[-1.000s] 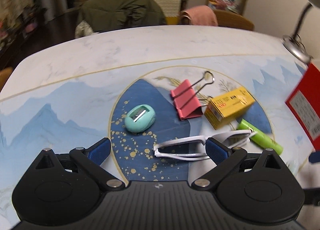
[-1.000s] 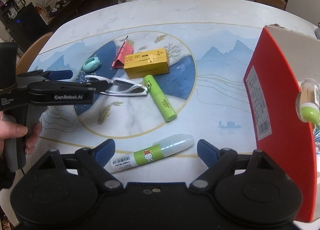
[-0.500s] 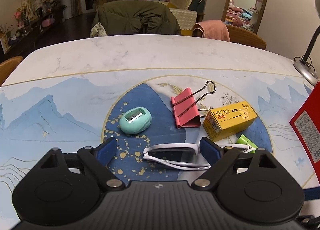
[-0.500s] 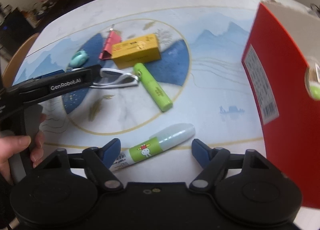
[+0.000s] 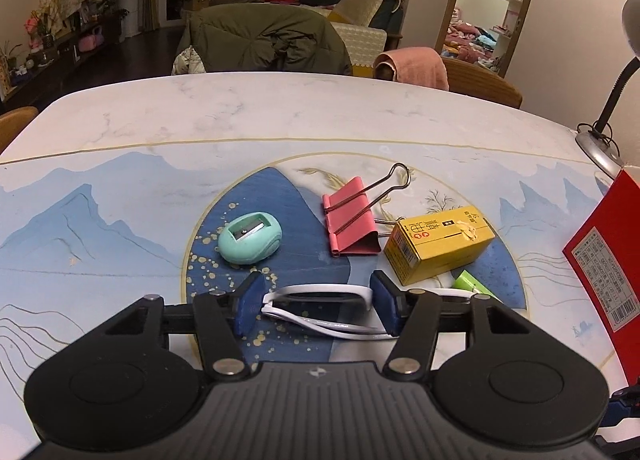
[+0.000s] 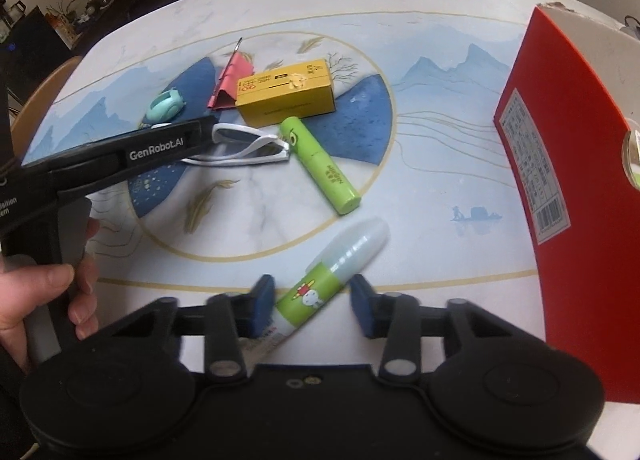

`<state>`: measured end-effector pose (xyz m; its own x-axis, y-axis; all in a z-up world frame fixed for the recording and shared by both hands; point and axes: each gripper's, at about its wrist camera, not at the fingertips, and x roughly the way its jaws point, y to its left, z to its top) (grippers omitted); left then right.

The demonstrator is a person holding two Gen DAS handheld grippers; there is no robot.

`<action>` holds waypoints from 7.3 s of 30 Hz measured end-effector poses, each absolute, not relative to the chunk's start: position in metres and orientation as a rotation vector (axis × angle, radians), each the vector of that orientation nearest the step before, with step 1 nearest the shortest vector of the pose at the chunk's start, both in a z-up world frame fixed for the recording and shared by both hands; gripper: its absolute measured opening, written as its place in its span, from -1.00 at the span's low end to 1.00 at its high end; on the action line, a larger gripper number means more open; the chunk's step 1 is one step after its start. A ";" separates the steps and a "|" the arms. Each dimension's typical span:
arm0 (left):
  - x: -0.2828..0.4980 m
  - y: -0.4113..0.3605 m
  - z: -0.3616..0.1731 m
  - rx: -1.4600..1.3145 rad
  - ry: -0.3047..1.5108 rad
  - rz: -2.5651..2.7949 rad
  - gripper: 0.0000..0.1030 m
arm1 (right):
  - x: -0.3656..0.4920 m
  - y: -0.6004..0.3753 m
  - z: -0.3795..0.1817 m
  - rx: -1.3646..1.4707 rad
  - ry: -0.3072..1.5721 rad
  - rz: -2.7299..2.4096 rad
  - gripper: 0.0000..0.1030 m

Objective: Organize rigid objects
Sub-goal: 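Grasp the white sunglasses with the left tool while the right tool grasps the green marker, then carry the sunglasses and marker over the box, then lower and release the sunglasses with the left tool while the right tool releases the marker, then withdraw both tools from the box back over the mat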

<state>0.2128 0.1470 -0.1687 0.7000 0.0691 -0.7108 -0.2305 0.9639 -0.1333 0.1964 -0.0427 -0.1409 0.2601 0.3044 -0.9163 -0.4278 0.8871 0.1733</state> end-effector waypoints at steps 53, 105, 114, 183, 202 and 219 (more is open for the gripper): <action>0.165 0.020 -0.038 -0.232 0.758 -0.113 0.11 | 0.187 -0.207 -0.016 0.091 0.949 0.597 -0.69; 0.343 -0.247 -0.105 0.179 0.932 -0.253 0.11 | 0.353 -0.367 -0.095 0.055 1.004 0.467 -0.69; 0.352 -0.245 -0.117 0.183 0.977 -0.216 0.12 | 0.357 -0.358 -0.105 0.016 1.038 0.481 -0.69; 0.189 -0.060 -0.029 -0.150 0.783 -0.188 0.74 | 0.208 -0.290 -0.001 0.021 0.813 0.527 0.85; 0.137 0.092 -0.064 -0.223 0.786 0.002 1.00 | 0.159 -0.172 -0.014 -0.059 0.833 0.619 0.99; 0.166 0.174 -0.117 -0.216 0.800 0.121 1.00 | 0.173 -0.078 -0.052 -0.150 0.913 0.644 0.99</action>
<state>0.1662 0.1743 -0.1165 0.6913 0.0258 -0.7221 -0.1886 0.9712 -0.1459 0.1729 -0.0775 -0.0516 0.4390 0.4546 -0.7750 -0.5773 0.8037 0.1444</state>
